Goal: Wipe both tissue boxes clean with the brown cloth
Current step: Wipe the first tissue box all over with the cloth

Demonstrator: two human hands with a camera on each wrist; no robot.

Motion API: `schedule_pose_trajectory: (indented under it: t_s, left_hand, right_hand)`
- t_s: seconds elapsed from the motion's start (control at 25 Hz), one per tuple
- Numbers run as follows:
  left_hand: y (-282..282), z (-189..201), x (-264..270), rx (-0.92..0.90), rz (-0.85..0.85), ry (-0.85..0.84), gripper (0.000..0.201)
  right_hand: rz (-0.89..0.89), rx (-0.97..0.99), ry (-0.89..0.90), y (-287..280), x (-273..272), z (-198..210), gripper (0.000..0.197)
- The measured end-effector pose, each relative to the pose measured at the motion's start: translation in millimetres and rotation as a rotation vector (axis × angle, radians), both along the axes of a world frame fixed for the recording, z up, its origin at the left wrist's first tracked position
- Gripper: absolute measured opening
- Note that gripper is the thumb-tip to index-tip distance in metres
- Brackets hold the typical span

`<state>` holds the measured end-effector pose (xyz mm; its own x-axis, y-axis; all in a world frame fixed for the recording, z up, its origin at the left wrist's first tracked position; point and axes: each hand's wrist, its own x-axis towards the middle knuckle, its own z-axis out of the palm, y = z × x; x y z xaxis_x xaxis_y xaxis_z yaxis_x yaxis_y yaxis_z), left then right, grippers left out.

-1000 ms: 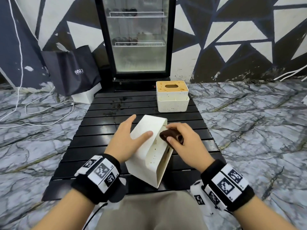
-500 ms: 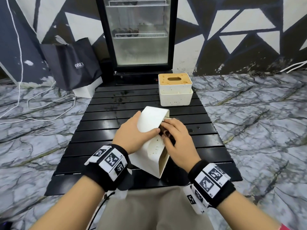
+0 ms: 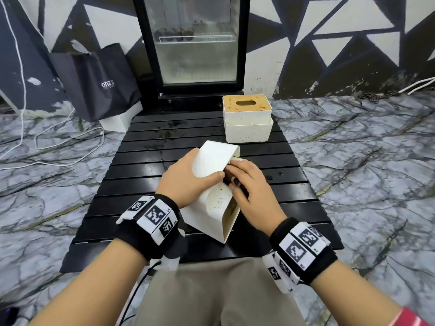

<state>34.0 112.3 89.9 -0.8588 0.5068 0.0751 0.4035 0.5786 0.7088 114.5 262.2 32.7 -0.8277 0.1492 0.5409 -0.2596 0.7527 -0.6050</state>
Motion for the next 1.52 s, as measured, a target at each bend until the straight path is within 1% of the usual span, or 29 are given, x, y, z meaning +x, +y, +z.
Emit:
schedule_pose_trajectory:
  t_s: [0.12,0.24,0.36,0.48,0.6,0.72,0.8,0.88,1.0,1.08,1.2,1.32,1.4,1.48,1.52]
  left_hand:
    - [-1,0,-1,-0.008,-0.017,-0.006,0.046]
    - [0,0,-1,-0.023,-0.015,0.003,0.054]
    - [2,-1,-1,-0.029,0.01,0.022,0.062]
    - [1,-3,-2,-0.024,0.004,0.021,0.063]
    - [1,-2,-2,-0.029,-0.004,0.017,0.062]
    - [1,-2,-2,-0.034,0.0,0.02,0.061]
    - [2,-3,-3,-0.024,0.003,0.016,0.065]
    - [2,-4,-3,-0.019,0.003,0.015,0.068]
    - [2,-3,-3,-0.017,0.003,0.012,0.062]
    - [3,-3,-3,-0.025,-0.003,0.018,0.064]
    - [6,-4,-4,-0.04,0.02,0.017,0.057]
    - [8,-5,-6,-0.038,0.042,0.011,0.054]
    - [11,-5,-8,-0.038,0.048,0.003,0.06]
    - [13,-5,-10,-0.032,0.052,-0.013,0.067]
    - [15,-2,-9,-0.021,0.054,-0.021,0.066]
  right_hand:
    - [0.049,0.029,-0.029,11,1,3,0.036]
    - [-0.007,-0.003,-0.059,18,-10,6,0.037]
    - [-0.058,-0.011,-0.019,9,-13,3,0.036]
    - [0.003,0.005,-0.003,5,-5,-1,0.036]
    - [0.036,-0.002,-0.064,16,-4,5,0.037]
    - [-0.05,-0.038,-0.143,21,-18,9,0.038]
    - [-0.09,-0.036,-0.109,15,-20,7,0.038]
    - [-0.061,-0.021,-0.046,8,-14,2,0.038]
    - [0.003,-0.01,-0.033,7,-7,1,0.038]
    - [-0.006,-0.017,-0.082,14,-13,6,0.037]
    - [-0.038,-0.057,-0.168,20,-23,11,0.038]
    - [-0.054,-0.06,-0.125,17,-19,10,0.038]
    - [-0.06,-0.065,-0.078,15,-11,7,0.037]
    - [-0.072,-0.104,-0.098,14,-1,4,0.037]
    - [-0.082,-0.143,-0.12,14,3,3,0.038]
